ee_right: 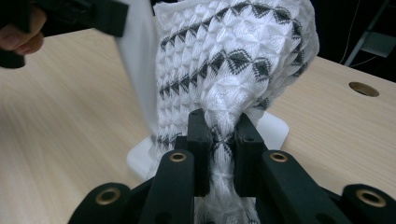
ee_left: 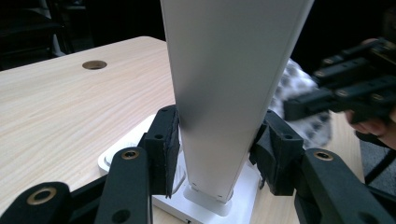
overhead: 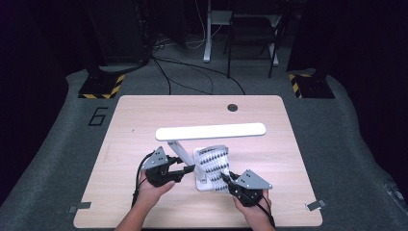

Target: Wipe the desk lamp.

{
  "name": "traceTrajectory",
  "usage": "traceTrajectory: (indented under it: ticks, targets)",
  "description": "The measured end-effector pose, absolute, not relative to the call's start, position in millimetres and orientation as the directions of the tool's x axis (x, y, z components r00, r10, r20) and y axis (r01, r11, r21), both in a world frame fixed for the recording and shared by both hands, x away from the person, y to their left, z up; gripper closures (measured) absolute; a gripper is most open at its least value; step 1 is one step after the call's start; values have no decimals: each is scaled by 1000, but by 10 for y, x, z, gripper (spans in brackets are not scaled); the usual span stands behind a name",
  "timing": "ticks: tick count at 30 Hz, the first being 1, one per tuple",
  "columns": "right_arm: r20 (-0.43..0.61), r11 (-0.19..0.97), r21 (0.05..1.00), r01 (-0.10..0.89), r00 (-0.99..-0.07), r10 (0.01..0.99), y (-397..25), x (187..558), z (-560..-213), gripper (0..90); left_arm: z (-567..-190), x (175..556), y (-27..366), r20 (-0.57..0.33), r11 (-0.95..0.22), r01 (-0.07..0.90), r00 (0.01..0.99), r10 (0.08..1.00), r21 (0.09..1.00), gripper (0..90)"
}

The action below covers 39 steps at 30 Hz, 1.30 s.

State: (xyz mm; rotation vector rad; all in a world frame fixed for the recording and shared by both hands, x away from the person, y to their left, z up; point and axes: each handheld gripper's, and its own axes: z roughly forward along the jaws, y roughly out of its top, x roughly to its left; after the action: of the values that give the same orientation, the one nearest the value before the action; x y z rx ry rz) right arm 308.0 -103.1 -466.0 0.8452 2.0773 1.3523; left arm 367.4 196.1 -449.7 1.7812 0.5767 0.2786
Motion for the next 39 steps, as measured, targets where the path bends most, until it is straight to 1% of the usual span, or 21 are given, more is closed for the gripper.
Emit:
traceTrajectory:
  ticks: [4, 9, 10, 11, 13, 14, 18, 21, 24, 29, 30, 31, 34, 37, 39]
  targets:
    - [-86, 316, 923, 220, -682, 726, -1070, 2975, -4693, 801, -4485, 3728, 1942, -113, -201, 249, 848, 518, 947, 541]
    - [-42, 294, 923, 247, -696, 717, -1065, 2872, -4754, 800, -4497, 3762, 1932, -99, -196, 233, 847, 522, 953, 536]
    - [-32, 290, 922, 255, -697, 716, -1054, 2858, -4764, 800, -4500, 3747, 1928, -112, -187, 244, 842, 528, 952, 524]
    - [-29, 294, 920, 258, -704, 710, -1042, 2846, -4777, 800, -4499, 3751, 1940, -96, -191, 232, 837, 538, 954, 497]
    - [-37, 308, 918, 248, -722, 691, -1008, 2825, -4808, 799, -4501, 3745, 1963, -109, -171, 241, 826, 552, 955, 444]
    - [-31, 312, 914, 259, -723, 690, -992, 2808, -4816, 798, -4500, 3731, 1978, -118, -163, 247, 823, 555, 955, 430]
    - [-36, 338, 906, 254, -750, 660, -904, 2746, -4853, 799, -4478, 3665, 2079, -121, -171, 258, 820, 560, 951, 398]
    - [-47, 355, 903, 241, -766, 641, -817, 2733, -4870, 797, -4451, 3589, 2189, -119, -165, 257, 809, 576, 952, 398]
    - [-41, 359, 902, 240, -780, 625, -712, 2752, -4884, 796, -4449, 3470, 2315, -67, -191, 221, 803, 593, 956, 399]
    - [-24, 368, 900, 234, -816, 578, -496, 2823, -4885, 796, -4532, 3310, 2562, -51, -218, 242, 771, 635, 945, 401]
    - [-12, 371, 896, 244, -822, 569, -367, 2858, -4887, 794, -4548, 3281, 2648, -59, -208, 248, 763, 643, 946, 402]
    - [-12, 371, 896, 244, -822, 569, -367, 2858, -4887, 794, -4548, 3281, 2648, -59, -208, 248, 763, 643, 946, 402]
    - [-15, 383, 891, 243, -828, 561, -217, 2902, -4897, 791, -4578, 3258, 2801, -78, -171, 266, 722, 688, 949, 401]
    - [-11, 394, 888, 238, -844, 536, -94, 2962, -4913, 791, -4601, 3258, 2883, -123, -131, 295, 705, 699, 947, 399]
    - [11, 383, 887, 257, -842, 539, -25, 2999, -4913, 791, -4609, 3256, 2913, -162, -104, 315, 710, 685, 943, 399]
